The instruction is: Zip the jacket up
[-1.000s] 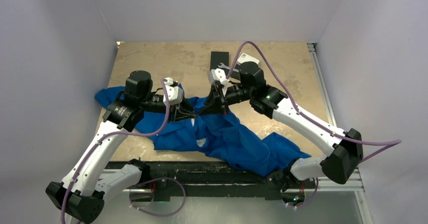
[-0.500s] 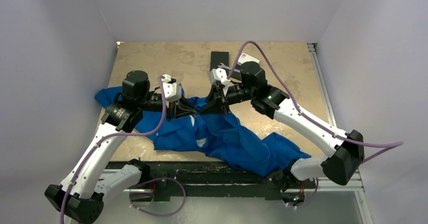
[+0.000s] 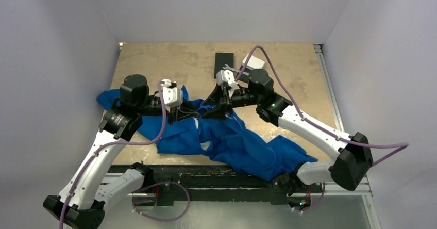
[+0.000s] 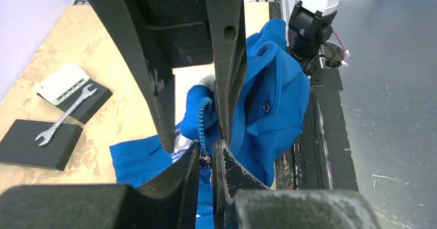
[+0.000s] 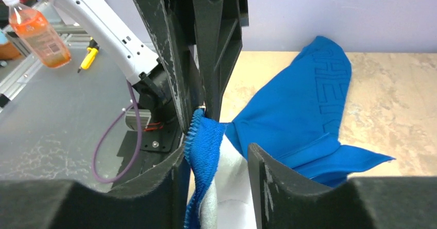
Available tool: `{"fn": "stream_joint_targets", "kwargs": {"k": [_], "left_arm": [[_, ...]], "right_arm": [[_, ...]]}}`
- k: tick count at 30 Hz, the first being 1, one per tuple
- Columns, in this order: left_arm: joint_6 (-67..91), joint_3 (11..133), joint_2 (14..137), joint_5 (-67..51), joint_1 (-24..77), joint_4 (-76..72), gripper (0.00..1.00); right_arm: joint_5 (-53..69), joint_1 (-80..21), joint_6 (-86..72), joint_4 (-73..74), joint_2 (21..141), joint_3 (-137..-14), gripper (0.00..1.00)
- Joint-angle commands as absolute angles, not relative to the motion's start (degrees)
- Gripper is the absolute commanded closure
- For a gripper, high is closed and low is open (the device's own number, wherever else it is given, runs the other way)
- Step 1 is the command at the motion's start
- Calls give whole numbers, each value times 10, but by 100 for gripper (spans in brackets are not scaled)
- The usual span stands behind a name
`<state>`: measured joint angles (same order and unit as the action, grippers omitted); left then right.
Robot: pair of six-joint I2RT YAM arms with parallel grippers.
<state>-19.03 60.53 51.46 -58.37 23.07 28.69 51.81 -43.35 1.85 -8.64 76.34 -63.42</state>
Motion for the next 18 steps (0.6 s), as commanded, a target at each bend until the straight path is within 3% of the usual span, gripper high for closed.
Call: {"fn": "stream_joint_targets", "kwargs": {"k": [1,5,8,10,11,12,14,16,18], "left_arm": [[-142,596,490,-576,234,226,100],[-55,562,465,-574,234,131,100],[12,534,454,-581,234,78,100],[23,519,450,-587,234,73,100],[18,513,446,-583,234,77,100],[5,510,442,-575,235,92,93],[-60,517,438,-553,234,144,60],[-116,534,438,-509,234,204,35],[-136,542,430,-416,234,226,25]], "right_arm": [[522,-433,-59,-215,742,-592,57],[518,-433,-99,-280,728,-547,62],[517,-434,-144,-358,726,-521,80],[522,-433,-174,-404,729,-510,98],[527,-433,-190,-415,728,-505,100],[530,-432,-206,-418,727,-501,100],[530,-425,-179,-350,715,-515,100],[526,-420,-113,-230,710,-543,100],[507,-417,-28,-109,708,-573,100]]}}
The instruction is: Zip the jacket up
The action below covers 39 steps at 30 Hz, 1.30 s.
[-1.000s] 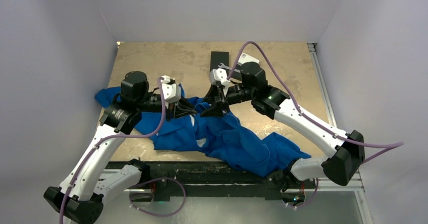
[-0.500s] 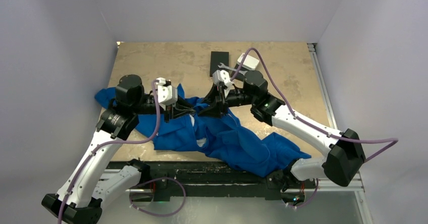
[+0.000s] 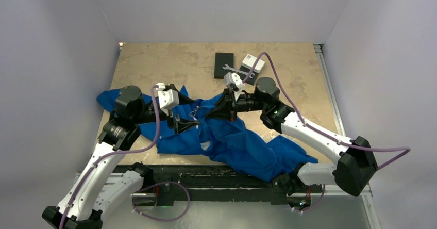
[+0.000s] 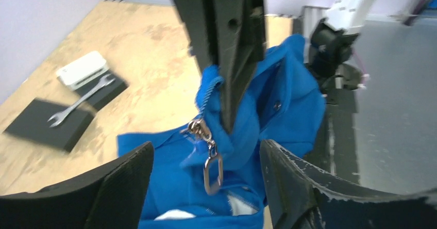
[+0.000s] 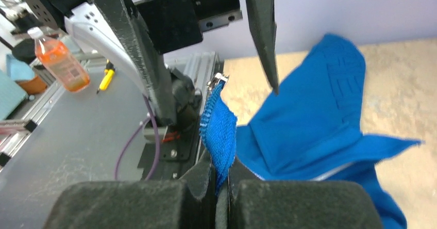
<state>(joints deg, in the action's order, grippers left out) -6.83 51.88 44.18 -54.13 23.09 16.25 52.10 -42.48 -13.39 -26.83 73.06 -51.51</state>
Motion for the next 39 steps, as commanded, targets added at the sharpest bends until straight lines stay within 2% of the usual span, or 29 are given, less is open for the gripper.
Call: {"fn": "stream_joint_targets", "kwargs": {"k": [1,4,6,10,14,16,18,20,21,25,28,32,39], "left_arm": [[-137,538,425,-360,234,228,23],[-114,510,420,-173,234,216,21],[-104,486,428,-109,232,220,19],[-154,432,438,-215,226,241,16],[-187,383,468,-146,201,168,14],[-150,431,518,-227,146,179,14],[-116,490,548,-402,112,194,14],[-186,526,549,-583,111,219,14],[-241,547,548,-638,113,256,14],[-316,643,582,-694,120,368,17],[-248,640,580,-724,140,331,19],[-286,620,578,-682,193,353,21],[-318,605,585,-640,206,327,33]], "right_arm": [[497,-417,-8,-62,707,-581,100],[462,-416,27,-4,693,-581,100],[455,-414,25,-1,680,-570,100],[435,-413,28,27,671,-557,100],[431,-413,40,53,670,-549,100],[438,-413,40,56,668,-546,100],[452,-413,39,55,665,-545,100],[465,-413,38,60,669,-550,100],[467,-413,42,69,673,-556,100],[458,-413,91,119,698,-597,100],[465,-413,105,133,716,-619,100],[480,-417,127,166,739,-654,100],[440,-449,176,269,789,-726,100]]}}
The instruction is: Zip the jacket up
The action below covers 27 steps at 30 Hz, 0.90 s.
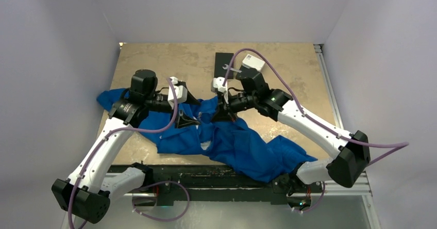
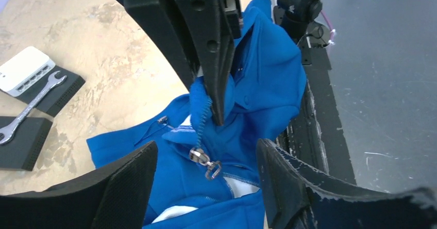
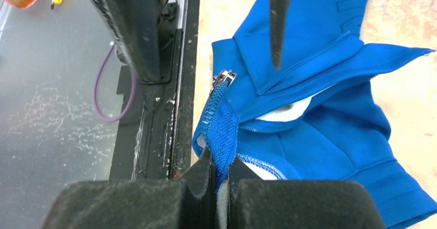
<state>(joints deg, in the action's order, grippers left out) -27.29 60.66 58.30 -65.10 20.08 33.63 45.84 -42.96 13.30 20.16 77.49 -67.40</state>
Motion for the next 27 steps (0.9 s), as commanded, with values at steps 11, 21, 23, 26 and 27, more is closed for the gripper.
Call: {"fn": "stream_joint_targets", "kwargs": {"k": [11,21,23,26,27], "left_arm": [[-388,594,587,-632,227,387,63],[-497,601,585,-574,230,502,82],[-513,601,589,-571,230,516,81],[-493,602,588,-590,230,499,82],[-478,604,589,-597,230,491,83]], "right_arm": [[376,-485,172,305,827,-792,100],[304,-508,179,361,846,-841,100],[292,-512,182,378,849,-856,100],[284,-522,182,390,858,-870,100],[278,-528,182,394,862,-875,100]]}}
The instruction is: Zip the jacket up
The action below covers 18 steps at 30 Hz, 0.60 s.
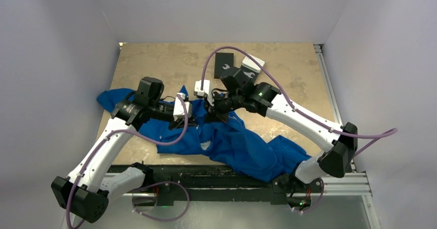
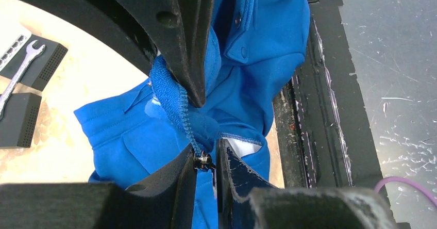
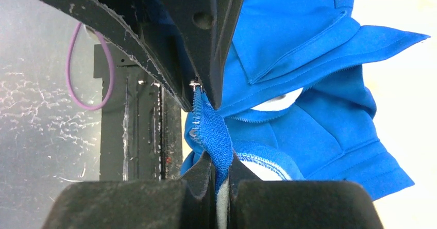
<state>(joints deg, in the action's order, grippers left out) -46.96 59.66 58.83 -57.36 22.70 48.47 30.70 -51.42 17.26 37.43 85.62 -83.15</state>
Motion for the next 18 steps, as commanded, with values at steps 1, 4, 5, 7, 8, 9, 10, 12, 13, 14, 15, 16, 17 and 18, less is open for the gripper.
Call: {"fn": "stream_joint_targets", "kwargs": {"k": [1,4,5,7,8,9,10,12,13,14,15,16,17,18], "left_arm": [[-470,608,590,-604,230,487,83],[-453,624,592,-617,231,485,79],[-451,629,593,-620,231,489,75],[-450,634,592,-624,231,496,68],[-450,634,592,-623,231,499,68],[-451,633,591,-620,231,501,67],[-452,632,590,-618,231,503,67],[-454,632,588,-617,231,510,68],[-457,632,587,-618,231,513,69],[-460,631,587,-617,231,516,70],[-466,629,587,-615,231,520,71],[-472,627,587,-612,231,523,72],[-477,625,588,-609,231,526,74],[-487,623,589,-606,231,530,75]], "right_arm": [[272,-533,181,399,866,-878,100],[247,-544,184,420,885,-888,100],[239,-546,184,430,890,-892,100],[230,-549,185,438,895,-901,100],[227,-550,184,438,896,-904,100],[226,-551,183,436,895,-907,100],[222,-552,180,435,894,-908,100],[215,-555,178,438,896,-913,100],[214,-556,178,442,898,-917,100],[214,-558,178,443,898,-920,100],[213,-559,176,443,898,-923,100],[213,-560,175,442,897,-925,100],[213,-561,173,441,897,-927,100],[212,-562,172,442,896,-929,100]]}}
